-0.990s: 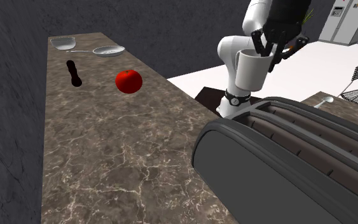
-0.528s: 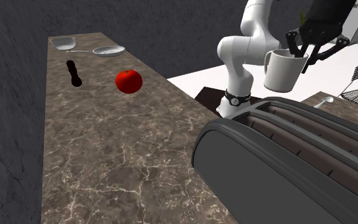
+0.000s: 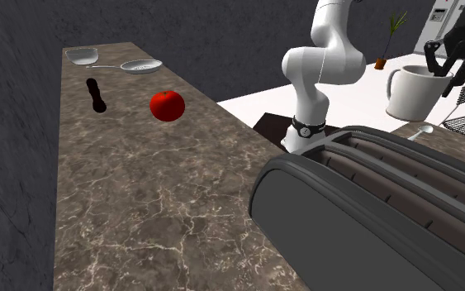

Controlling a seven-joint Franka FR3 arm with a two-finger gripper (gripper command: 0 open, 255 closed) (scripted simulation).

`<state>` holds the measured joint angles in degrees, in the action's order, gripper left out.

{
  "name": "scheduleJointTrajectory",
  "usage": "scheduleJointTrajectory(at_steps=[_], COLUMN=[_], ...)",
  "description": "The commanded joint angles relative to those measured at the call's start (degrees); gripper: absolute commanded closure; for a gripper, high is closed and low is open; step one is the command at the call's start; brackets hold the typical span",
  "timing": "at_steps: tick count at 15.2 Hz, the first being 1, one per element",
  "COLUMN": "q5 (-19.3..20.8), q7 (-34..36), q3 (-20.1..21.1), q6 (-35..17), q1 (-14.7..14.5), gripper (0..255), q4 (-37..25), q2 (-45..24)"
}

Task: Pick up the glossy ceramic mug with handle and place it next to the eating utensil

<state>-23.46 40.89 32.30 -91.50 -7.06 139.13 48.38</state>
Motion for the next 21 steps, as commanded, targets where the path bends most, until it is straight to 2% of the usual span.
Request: scheduleJointTrajectory(at_steps=[1, 6, 21], q5=[-1.86, -4.89, -8.80], q7=[3.25, 10.00, 8.86], q3=[2.96, 9.96, 15.40], q6=[0.12, -0.69, -11.65], q1=[-0.55, -0.30, -0.85], gripper=[255, 255, 255], q4=[-2.03, -7.35, 2.49], q2=[-0.99, -4.66, -5.34])
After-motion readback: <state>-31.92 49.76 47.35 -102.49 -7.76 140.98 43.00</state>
